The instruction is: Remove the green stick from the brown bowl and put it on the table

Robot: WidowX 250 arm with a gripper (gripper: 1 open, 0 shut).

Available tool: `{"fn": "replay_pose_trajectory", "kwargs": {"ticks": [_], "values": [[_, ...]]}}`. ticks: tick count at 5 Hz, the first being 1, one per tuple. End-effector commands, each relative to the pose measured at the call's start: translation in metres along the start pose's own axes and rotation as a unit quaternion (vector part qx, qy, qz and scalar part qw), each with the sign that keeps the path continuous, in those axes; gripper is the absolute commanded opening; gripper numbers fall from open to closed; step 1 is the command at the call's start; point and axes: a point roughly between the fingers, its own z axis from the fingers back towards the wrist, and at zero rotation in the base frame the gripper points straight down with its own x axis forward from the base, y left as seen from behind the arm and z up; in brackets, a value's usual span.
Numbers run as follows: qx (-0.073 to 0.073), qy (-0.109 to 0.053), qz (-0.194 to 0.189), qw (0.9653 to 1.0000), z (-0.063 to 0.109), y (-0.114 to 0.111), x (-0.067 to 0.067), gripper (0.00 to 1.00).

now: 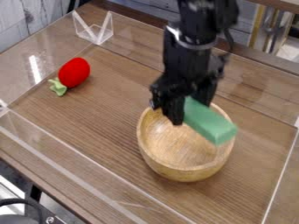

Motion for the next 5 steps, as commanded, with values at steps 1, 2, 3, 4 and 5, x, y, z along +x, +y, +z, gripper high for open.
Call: {"fn": "replay_pose_trajectory", "kwargs": {"ticks": [1, 2, 3, 4, 5], "values": [[-0.032, -0.014, 0.037, 0.9987, 0.027, 0.008, 0.016, 0.0], [-0.028, -0.026, 0.063, 0.9973, 0.015, 0.024, 0.033, 0.0], [-0.021, -0.035, 0.105, 0.9936, 0.001, 0.027, 0.044, 0.0], [-0.018, -0.04, 0.109, 0.9931, -0.007, 0.028, 0.042, 0.0], [-0.017, -0.044, 0.104, 0.9935, -0.013, 0.027, 0.039, 0.0]]}}
